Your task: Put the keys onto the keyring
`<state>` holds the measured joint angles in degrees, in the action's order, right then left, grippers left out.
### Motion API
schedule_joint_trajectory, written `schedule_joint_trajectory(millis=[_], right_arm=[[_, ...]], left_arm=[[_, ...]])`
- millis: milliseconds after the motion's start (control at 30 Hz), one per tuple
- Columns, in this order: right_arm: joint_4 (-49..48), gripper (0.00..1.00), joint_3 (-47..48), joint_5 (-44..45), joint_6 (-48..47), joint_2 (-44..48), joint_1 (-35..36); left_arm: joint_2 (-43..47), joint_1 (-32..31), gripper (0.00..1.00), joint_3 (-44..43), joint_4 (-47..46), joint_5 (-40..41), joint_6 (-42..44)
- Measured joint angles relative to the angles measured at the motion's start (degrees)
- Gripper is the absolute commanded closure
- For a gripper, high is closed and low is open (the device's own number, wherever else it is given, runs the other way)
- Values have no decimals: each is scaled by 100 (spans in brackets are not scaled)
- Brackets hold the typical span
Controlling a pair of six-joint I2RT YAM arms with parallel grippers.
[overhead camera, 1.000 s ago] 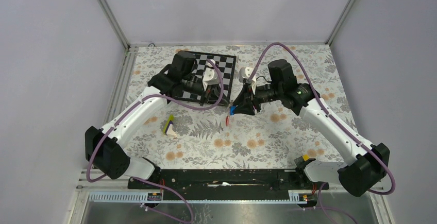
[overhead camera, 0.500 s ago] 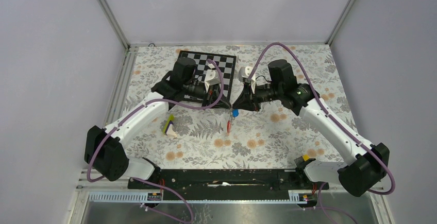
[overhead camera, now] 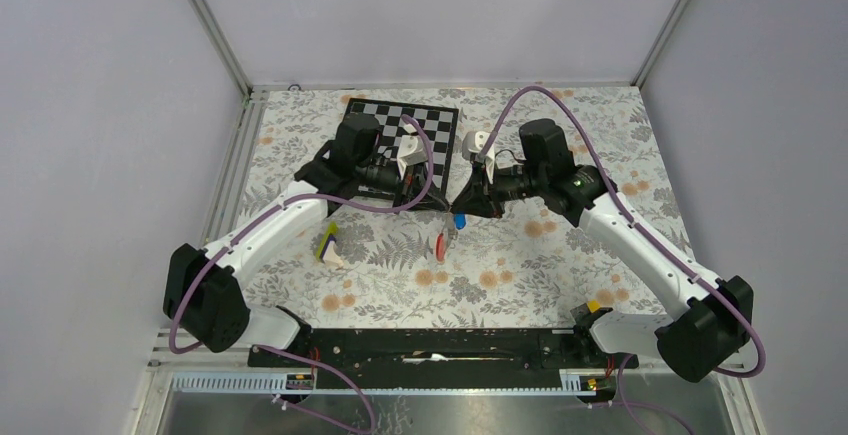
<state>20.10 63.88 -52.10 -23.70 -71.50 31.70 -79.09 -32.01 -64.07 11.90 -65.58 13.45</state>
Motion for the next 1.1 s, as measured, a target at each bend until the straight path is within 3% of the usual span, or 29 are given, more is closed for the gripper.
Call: schedule_joint_trajectory(millis=[100,300,467,800,1100], right_arm=[[-17,85,-44,0,20,0,0],[-26,100,-85,11,74,0,0],[-4,100,-83,26,81,0,0],[953,100,546,533,-249,-258,0],[1884,100,916,973,-505,-463,7]], left_arm=[[11,2,100,11,-13,13,0],[44,2,100,63,-94,24,0],[101,-2,99,149,-160,52,50],[160,-39,59,210,-256,636,382],[138,-201,53,210,-269,780,483]])
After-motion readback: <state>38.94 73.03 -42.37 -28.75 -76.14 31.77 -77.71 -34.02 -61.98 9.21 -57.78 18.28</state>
